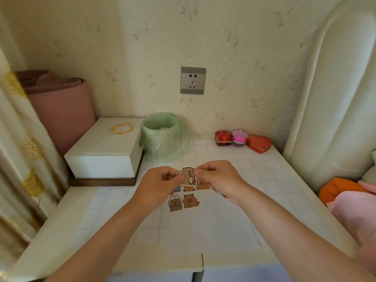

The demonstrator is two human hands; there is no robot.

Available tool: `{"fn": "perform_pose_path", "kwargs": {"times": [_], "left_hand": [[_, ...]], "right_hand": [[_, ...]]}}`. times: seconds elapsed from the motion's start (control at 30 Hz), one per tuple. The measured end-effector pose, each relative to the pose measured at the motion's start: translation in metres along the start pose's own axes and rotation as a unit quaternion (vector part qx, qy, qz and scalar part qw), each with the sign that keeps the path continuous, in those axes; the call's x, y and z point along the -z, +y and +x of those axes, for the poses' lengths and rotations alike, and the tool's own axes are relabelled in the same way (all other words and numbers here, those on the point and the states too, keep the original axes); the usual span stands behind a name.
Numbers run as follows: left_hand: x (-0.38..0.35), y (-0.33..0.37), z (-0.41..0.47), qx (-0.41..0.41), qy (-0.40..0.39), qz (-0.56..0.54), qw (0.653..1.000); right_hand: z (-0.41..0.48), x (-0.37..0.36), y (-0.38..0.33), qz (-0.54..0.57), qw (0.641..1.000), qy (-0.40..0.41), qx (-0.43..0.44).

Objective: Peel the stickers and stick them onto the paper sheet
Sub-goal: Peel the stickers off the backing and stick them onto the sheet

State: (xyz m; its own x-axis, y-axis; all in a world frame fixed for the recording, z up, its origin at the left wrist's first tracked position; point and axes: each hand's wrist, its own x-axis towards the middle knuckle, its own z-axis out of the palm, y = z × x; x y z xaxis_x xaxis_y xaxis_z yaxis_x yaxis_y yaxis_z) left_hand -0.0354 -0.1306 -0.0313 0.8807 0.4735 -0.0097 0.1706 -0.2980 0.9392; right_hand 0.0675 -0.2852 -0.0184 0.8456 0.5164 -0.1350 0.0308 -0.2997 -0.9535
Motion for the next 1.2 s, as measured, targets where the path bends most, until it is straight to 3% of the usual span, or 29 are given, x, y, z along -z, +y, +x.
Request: {"fn": "perform_pose_path", "kwargs": {"times": [0.33, 0.53, 0.67, 0.97, 1.2], "left_hand": [[0.033, -0.014, -0.03, 0.122, -0.117, 0.024, 0.985], [0.047, -0.044, -0.029, 0.002, -0.079, 0.24, 0.968], [0.044, -0.054, -0.025, -0.082, -0.143, 0.378, 0.911], [0.037, -0.06, -0.024, -0.141, -0.189, 0.445, 0.864], [0.036, -0.061, -0.021, -0.151, -0.188, 0.454, 0.858]], "right_hand": [[-0.016, -0.02, 0.02, -0.095, 0.995, 0.022, -0.033], [-0.029, -0.023, 0.031, -0.13, 0.984, -0.038, -0.112], [-0.031, -0.033, 0.033, -0.141, 0.98, -0.064, -0.128], [-0.03, -0.05, 0.034, -0.192, 0.976, -0.061, -0.078], [-0.028, -0.056, 0.038, -0.22, 0.973, -0.041, -0.065]]}}
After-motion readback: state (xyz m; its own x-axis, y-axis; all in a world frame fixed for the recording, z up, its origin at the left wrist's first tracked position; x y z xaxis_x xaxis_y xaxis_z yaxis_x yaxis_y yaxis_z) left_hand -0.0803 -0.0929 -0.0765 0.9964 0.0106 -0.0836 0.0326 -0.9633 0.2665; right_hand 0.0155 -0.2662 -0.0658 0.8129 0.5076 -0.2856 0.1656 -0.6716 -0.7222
